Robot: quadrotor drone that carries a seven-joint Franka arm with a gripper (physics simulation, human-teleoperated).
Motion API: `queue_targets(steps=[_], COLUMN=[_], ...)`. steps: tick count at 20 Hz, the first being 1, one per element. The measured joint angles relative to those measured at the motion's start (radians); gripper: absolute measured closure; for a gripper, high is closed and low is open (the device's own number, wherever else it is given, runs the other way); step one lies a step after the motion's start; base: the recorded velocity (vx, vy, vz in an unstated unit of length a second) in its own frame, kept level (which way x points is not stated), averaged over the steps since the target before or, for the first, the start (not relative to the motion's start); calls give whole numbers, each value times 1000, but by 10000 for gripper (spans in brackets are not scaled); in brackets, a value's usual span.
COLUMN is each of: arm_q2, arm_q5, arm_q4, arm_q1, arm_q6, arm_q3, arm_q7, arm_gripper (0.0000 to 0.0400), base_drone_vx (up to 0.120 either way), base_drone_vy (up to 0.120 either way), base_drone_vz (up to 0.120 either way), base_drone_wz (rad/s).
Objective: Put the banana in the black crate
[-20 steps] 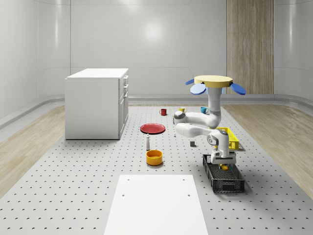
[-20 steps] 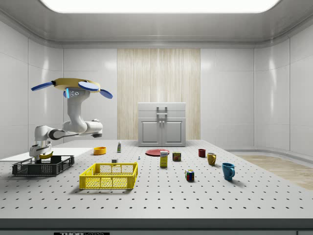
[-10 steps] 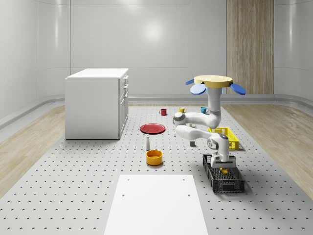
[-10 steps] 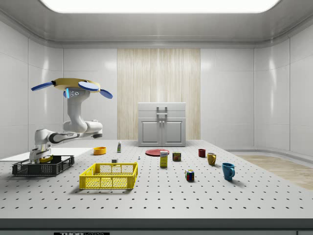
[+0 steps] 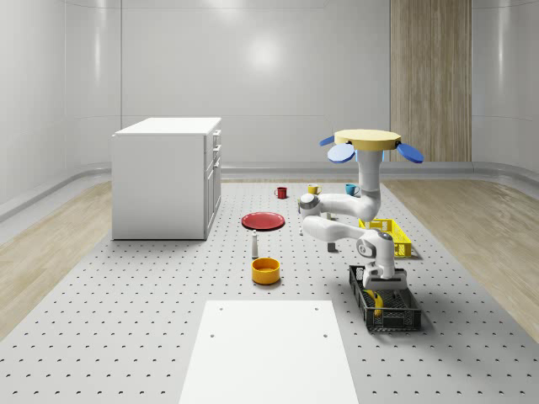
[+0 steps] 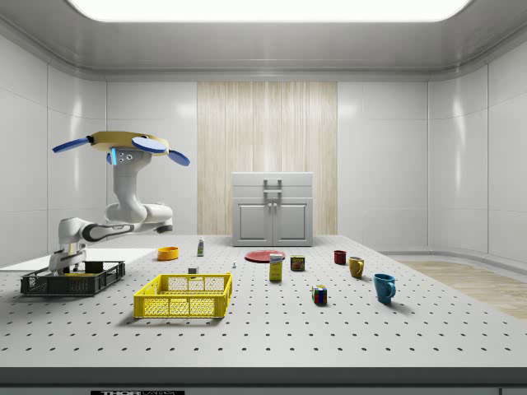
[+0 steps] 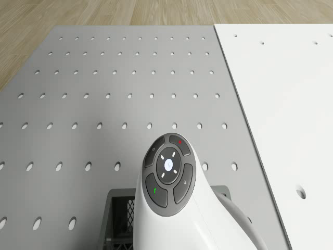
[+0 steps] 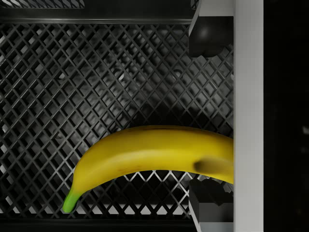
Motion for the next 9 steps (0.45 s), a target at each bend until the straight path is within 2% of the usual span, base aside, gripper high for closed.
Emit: queue_targets(steps=[9], arm_q2=[1], arm_q5=[49], arm_q4=[-15], arm_q1=[8], arm_q6=[-19], arm_q3=[51], arm_q7=[6], arm_gripper=[3], base_drone_vx=[0], base_drone_vy=[0], base_drone_vz=[0], base_drone_wz=[0])
